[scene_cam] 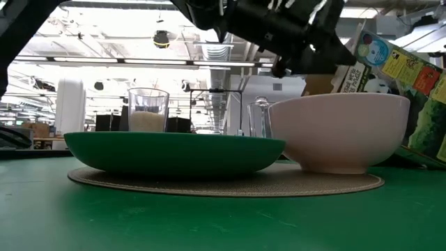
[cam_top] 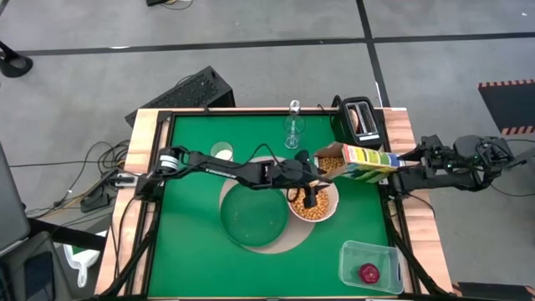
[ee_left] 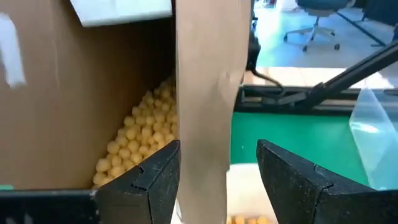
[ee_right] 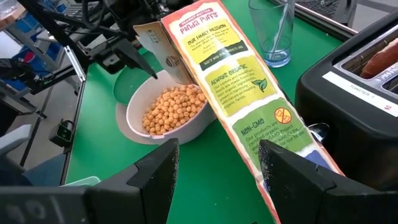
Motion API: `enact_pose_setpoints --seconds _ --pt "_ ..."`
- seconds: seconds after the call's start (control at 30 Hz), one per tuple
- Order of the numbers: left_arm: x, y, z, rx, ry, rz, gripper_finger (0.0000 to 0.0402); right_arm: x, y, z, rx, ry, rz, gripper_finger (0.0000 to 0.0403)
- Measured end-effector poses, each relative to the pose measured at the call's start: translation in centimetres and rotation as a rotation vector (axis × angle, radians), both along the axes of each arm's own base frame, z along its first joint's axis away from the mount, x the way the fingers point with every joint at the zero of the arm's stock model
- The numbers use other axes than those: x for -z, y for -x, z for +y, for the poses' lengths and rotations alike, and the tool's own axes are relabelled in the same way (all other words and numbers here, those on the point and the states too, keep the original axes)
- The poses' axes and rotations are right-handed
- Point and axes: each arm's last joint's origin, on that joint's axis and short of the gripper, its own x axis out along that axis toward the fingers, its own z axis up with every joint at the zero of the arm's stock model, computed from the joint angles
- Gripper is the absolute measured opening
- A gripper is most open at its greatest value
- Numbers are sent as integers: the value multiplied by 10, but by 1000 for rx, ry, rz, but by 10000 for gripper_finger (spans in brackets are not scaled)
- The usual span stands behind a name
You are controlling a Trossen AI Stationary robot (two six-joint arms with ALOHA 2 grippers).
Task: Arrange a breakfast setting
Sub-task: Pour the cereal into the white bowl
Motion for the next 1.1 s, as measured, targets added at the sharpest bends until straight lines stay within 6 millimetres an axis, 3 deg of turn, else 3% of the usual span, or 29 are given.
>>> enact_pose_setpoints --seconds 0.13,0.33,0.53,0.63,0.83,1.0,1.1 --pt "-2 -8 8 -4 0 -24 197 0 0 0 2 1 0 250" --pt "19 -33 13 6 -32 42 197 0 0 0 10 10 1 250" --pt "21 -51 21 -10 -43 77 191 0 0 0 9 13 2 250" --pt "21 -52 25 -15 -62 82 154 0 0 0 8 16 2 250" --pt "18 -53 28 -37 -150 82 16 0 0 0 1 32 3 250" --pt "17 -52 27 -39 -190 92 1 0 0 0 1 35 4 250" --pt "3 -50 24 -29 -219 111 0 0 0 0 2 35 4 250"
